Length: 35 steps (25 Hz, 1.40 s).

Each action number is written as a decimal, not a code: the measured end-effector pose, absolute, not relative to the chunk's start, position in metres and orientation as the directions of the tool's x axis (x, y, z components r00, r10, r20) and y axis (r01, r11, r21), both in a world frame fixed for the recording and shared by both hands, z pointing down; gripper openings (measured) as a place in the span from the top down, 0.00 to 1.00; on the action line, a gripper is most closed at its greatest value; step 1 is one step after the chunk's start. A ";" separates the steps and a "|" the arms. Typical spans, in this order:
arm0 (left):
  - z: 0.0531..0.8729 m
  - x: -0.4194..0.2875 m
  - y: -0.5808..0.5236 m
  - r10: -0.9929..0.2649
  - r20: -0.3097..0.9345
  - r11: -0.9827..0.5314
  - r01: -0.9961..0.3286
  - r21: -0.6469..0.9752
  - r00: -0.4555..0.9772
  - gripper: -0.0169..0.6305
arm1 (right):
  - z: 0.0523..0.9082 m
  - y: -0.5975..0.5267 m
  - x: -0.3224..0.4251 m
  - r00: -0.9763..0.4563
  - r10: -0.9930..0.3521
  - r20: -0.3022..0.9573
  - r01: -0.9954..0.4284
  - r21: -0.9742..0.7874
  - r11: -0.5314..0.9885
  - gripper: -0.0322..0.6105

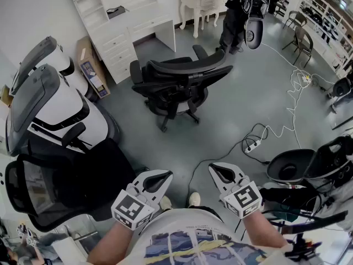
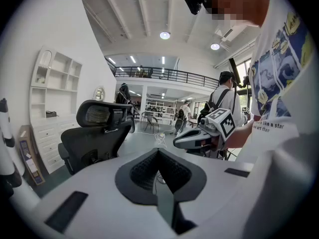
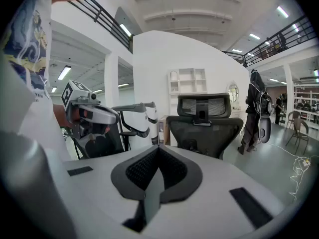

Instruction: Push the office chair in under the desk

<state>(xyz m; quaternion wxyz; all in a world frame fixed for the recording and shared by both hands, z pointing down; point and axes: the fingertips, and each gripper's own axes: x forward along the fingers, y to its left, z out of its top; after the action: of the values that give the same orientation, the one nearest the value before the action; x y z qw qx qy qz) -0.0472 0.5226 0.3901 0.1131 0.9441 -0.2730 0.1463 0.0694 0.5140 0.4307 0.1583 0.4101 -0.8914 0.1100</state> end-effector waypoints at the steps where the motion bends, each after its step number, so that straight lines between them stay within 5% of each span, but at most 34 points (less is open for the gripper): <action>1: 0.391 -0.052 0.524 -0.482 0.338 -0.826 -0.548 0.133 0.808 0.95 | 0.431 0.515 0.065 -0.614 -0.694 0.376 -0.765 -0.066 0.641 0.91; 25: 0.418 -0.156 0.529 -0.488 0.312 -0.823 -0.549 0.146 0.815 0.95 | 0.438 0.517 -0.012 -0.514 -0.760 0.398 -0.846 -0.086 0.527 0.90; 29: 0.425 -0.154 0.514 -0.489 0.306 -0.820 -0.550 0.158 0.817 0.94 | 0.439 0.506 0.002 -0.475 -0.779 0.409 -0.871 -0.090 0.484 0.70; 35: 0.426 -0.137 0.468 -0.503 0.316 -0.810 -0.566 0.153 0.805 0.85 | 0.438 0.457 0.028 -0.442 -0.803 0.400 -0.891 -0.092 0.445 0.64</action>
<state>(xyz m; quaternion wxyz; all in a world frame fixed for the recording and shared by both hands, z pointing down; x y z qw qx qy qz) -0.1371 0.4683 0.4261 0.1207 0.9422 -0.2835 0.1312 0.0280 0.4567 0.4376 0.1508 0.5063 -0.8364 0.1461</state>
